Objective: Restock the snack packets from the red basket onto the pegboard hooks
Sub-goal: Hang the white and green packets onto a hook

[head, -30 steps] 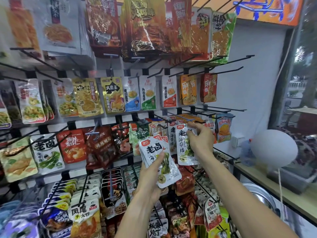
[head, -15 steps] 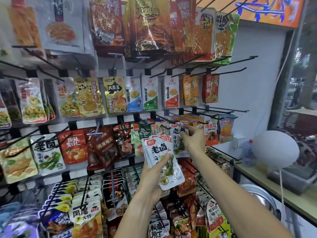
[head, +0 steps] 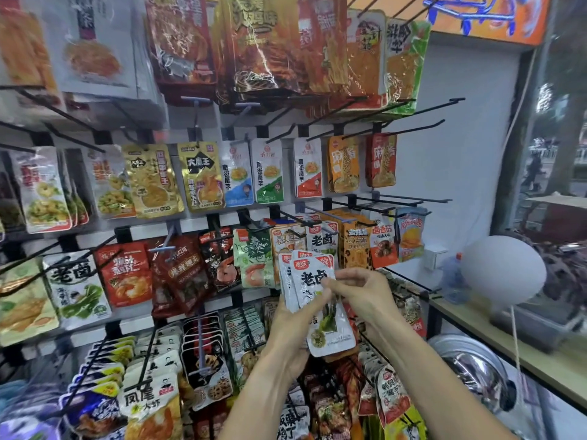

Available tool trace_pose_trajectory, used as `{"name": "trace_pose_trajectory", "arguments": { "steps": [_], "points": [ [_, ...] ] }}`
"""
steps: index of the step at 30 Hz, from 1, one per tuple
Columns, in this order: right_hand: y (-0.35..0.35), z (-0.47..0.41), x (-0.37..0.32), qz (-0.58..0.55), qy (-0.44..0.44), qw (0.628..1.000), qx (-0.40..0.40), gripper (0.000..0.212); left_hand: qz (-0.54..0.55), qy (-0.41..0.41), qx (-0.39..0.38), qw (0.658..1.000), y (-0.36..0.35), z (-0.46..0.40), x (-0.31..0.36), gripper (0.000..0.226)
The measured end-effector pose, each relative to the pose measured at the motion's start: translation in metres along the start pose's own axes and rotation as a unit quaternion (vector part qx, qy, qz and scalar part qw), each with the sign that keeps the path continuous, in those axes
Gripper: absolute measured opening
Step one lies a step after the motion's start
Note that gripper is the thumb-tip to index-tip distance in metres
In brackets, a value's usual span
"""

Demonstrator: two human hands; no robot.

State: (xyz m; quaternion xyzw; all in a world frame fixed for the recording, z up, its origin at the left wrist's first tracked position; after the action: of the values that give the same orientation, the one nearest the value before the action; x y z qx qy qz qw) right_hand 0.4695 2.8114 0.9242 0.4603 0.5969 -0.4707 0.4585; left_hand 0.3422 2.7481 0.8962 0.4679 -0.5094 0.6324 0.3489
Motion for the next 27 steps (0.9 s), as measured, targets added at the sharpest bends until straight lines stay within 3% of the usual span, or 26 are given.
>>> {"name": "trace_pose_trajectory", "arguments": {
  "steps": [2, 6, 11, 15, 21, 27],
  "points": [
    [0.005, -0.003, 0.005, -0.019, -0.013, 1.000, 0.003, 0.036, 0.029, 0.011, -0.007, 0.999, -0.002, 0.003, 0.001, 0.036],
    [0.008, -0.007, 0.012, -0.036, 0.003, 0.999, 0.025, 0.035, 0.043, 0.007, -0.013, 0.999, -0.005, 0.004, 0.003, 0.039],
    [0.009, -0.013, -0.001, -0.053, 0.104, 0.988, 0.100, 0.022, 0.067, 0.020, 0.006, 0.998, -0.003, -0.003, -0.001, 0.058],
    [0.005, -0.029, -0.015, 0.011, 0.166, 0.981, 0.103, 0.022, 0.086, 0.008, 0.036, 0.996, 0.000, -0.006, -0.001, 0.049],
    [0.006, -0.042, -0.021, 0.087, 0.160, 0.977, 0.112, 0.026, 0.077, 0.003, 0.057, 0.995, 0.012, -0.005, -0.002, 0.043],
    [0.002, -0.039, -0.030, 0.112, 0.171, 0.974, 0.096, 0.033, 0.091, -0.006, 0.046, 0.995, 0.023, -0.003, 0.001, 0.054]
  ]
}}
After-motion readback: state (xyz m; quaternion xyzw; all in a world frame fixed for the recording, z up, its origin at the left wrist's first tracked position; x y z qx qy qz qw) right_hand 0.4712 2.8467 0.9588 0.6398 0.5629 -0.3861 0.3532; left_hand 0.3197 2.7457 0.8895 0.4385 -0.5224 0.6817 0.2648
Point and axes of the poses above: each hand's wrist, its own z-axis away from the middle knuckle, its own y-axis out of the back of the hand, x = y × z, the point moved 3 cm from there along -z, towards the middle knuckle, and after that the axes turned 6 degrees about -z, right-handed, at the moved point
